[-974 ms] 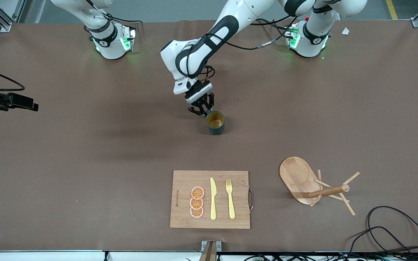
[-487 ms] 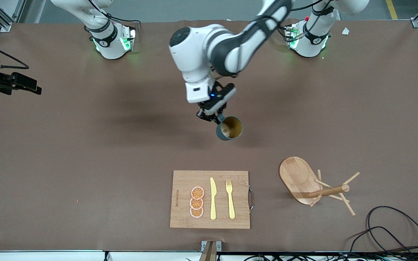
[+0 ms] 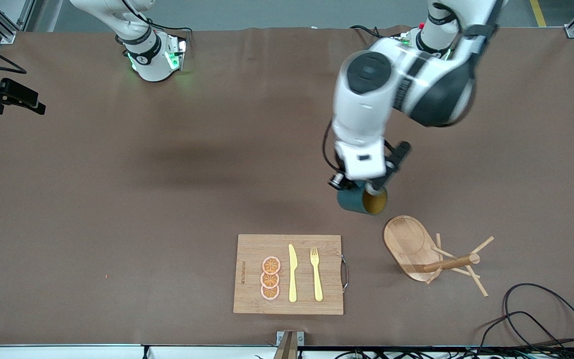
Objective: Pass cup and hang on rack
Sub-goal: 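Lift the mug by its handle with the left gripper toward the rack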
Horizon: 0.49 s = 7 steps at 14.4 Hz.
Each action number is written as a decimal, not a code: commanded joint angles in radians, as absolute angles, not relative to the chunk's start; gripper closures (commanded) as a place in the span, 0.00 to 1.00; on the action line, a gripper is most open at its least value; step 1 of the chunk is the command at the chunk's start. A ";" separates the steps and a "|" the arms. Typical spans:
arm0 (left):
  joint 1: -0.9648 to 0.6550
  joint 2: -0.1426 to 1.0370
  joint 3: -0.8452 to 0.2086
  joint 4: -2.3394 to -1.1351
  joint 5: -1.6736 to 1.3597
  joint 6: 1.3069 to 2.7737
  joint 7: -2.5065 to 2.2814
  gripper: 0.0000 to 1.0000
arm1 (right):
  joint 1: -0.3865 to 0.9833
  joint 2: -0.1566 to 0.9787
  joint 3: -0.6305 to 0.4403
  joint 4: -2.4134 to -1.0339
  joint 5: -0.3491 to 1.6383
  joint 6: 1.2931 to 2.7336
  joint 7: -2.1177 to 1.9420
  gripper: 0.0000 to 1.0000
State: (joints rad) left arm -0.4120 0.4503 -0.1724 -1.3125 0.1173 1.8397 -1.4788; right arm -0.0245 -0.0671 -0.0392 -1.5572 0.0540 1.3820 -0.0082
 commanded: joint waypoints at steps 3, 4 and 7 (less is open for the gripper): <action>-0.238 0.456 -0.186 -1.270 -0.139 1.841 -1.289 1.00 | -0.018 -0.140 -0.031 -1.608 0.044 1.378 -0.006 0.00; -0.197 0.457 -0.187 -1.267 -0.211 1.848 -1.279 1.00 | -0.018 -0.146 -0.031 -1.609 0.044 1.376 -0.006 0.00; -0.098 0.468 -0.183 -1.267 -0.476 1.894 -1.201 1.00 | -0.021 -0.155 -0.029 -1.597 0.032 1.376 -0.012 0.00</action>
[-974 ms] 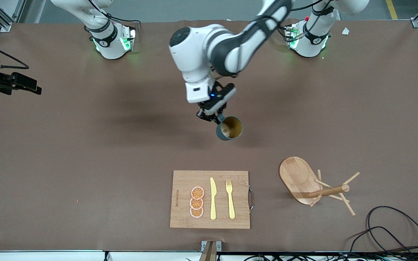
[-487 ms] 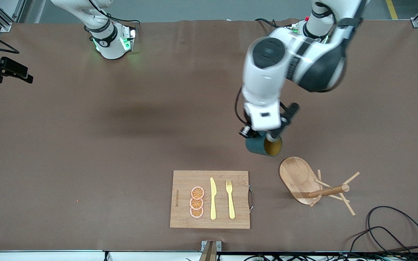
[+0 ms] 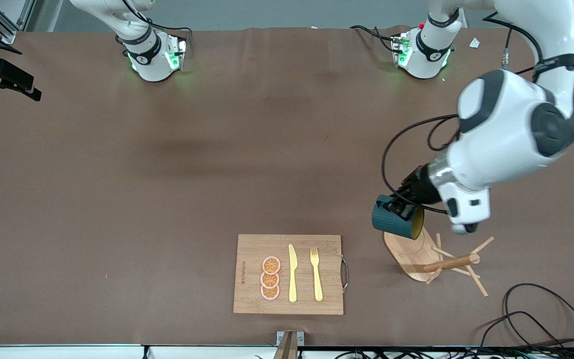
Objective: Pass cup and hang on rack
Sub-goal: 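Lift the mug by its handle with the left gripper toward the rack, then slide the mug handle onto a rack peg with the left gripper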
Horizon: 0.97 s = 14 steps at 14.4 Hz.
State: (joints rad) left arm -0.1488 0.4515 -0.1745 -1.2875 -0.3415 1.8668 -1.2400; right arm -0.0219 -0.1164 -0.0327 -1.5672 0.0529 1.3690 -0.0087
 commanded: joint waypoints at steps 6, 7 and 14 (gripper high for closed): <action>-0.009 0.548 -0.184 -1.266 -0.723 1.996 -1.125 1.00 | -0.021 -0.109 -0.026 -1.493 0.020 1.378 -0.014 0.00; -0.002 0.551 -0.184 -1.267 -0.782 1.996 -1.100 1.00 | -0.021 -0.079 -0.026 -1.455 0.023 1.361 -0.014 0.00; 0.057 0.578 -0.189 -1.269 -0.885 1.942 -0.977 1.00 | -0.021 -0.035 -0.028 -1.426 0.026 1.284 -0.057 0.00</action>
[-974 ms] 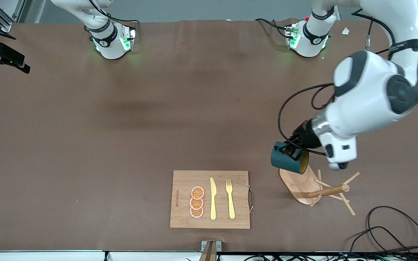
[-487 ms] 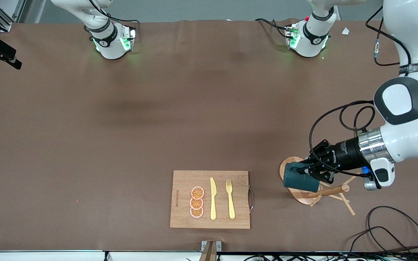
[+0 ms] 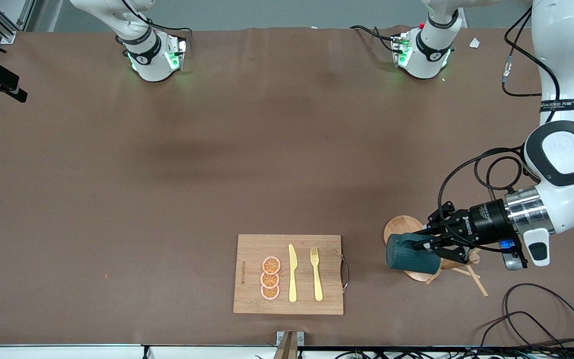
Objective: Pass cup and hang on rack
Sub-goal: 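Slide the mug handle onto a rack peg with the left gripper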
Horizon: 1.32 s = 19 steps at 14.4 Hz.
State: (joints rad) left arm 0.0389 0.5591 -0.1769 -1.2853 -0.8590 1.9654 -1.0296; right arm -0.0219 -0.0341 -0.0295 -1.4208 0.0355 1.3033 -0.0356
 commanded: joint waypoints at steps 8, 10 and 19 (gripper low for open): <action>0.060 0.612 -0.184 -1.272 -0.927 1.850 -0.881 1.00 | -0.020 -0.112 -0.028 -1.539 0.026 1.356 -0.060 0.00; 0.081 0.623 -0.179 -1.272 -0.925 1.804 -0.833 1.00 | -0.018 -0.112 -0.028 -1.537 0.026 1.377 -0.063 0.00; 0.130 0.650 -0.182 -1.270 -0.933 1.799 -0.776 1.00 | -0.020 -0.114 -0.028 -1.537 0.025 1.371 -0.064 0.00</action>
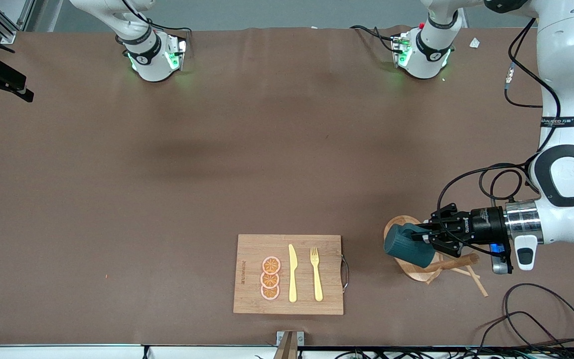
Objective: Pass cup and hang on rack
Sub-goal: 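Slide the mug handle onto a rack peg with the left gripper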
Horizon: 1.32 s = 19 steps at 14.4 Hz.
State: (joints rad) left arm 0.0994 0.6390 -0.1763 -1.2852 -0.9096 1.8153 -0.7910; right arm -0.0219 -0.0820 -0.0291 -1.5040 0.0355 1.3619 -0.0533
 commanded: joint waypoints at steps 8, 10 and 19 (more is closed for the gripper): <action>0.167 0.663 -0.186 -1.273 -0.989 1.792 -0.773 1.00 | -0.023 -0.112 -0.028 -1.536 0.025 1.329 -0.061 0.00; 0.181 0.669 -0.187 -1.273 -0.991 1.792 -0.773 1.00 | -0.025 -0.112 -0.028 -1.535 0.026 1.318 -0.058 0.00; 0.224 0.692 -0.186 -1.275 -1.032 1.792 -0.765 1.00 | -0.020 -0.112 -0.021 -1.531 0.029 1.296 -0.049 0.00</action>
